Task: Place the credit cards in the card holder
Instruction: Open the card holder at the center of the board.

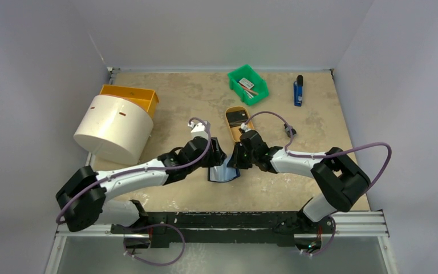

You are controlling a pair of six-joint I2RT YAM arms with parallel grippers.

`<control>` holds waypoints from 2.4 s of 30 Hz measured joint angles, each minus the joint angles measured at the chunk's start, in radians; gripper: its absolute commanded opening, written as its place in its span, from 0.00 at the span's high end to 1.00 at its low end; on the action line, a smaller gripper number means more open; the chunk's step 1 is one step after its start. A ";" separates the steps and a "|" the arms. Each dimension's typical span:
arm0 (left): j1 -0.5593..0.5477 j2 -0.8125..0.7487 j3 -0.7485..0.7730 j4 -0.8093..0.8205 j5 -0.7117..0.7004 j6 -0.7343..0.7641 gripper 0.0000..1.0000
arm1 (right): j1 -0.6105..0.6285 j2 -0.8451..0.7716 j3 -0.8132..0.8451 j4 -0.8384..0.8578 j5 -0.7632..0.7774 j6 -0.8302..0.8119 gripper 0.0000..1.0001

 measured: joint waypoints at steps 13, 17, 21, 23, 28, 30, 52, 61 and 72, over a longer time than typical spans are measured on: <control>-0.002 0.223 0.000 0.126 0.100 -0.013 0.68 | 0.001 0.000 0.000 0.000 0.000 0.000 0.92; -0.002 0.266 0.000 0.136 0.098 -0.013 0.77 | 0.001 0.000 0.000 0.000 0.000 0.000 0.92; -0.002 0.314 0.008 0.113 0.078 -0.013 0.83 | 0.002 0.000 0.000 0.000 0.000 0.000 0.91; -0.002 0.333 0.025 0.094 0.061 -0.013 0.85 | 0.002 0.000 0.000 0.000 0.000 0.000 0.86; -0.004 0.358 0.063 0.048 0.021 -0.014 0.90 | 0.003 -0.005 0.000 0.001 0.001 0.002 0.72; -0.007 0.364 0.068 0.042 0.005 -0.014 0.91 | 0.003 -0.018 -0.003 -0.007 0.000 0.004 0.70; -0.009 0.367 0.058 0.061 -0.034 -0.016 0.96 | 0.003 -0.101 -0.051 -0.064 0.028 0.048 0.48; -0.009 0.369 0.052 0.079 -0.039 -0.016 0.96 | 0.003 -0.146 -0.088 -0.079 0.052 0.063 0.58; -0.008 0.342 0.031 0.081 -0.039 -0.015 0.74 | 0.003 -0.058 -0.037 -0.047 -0.020 -0.016 0.86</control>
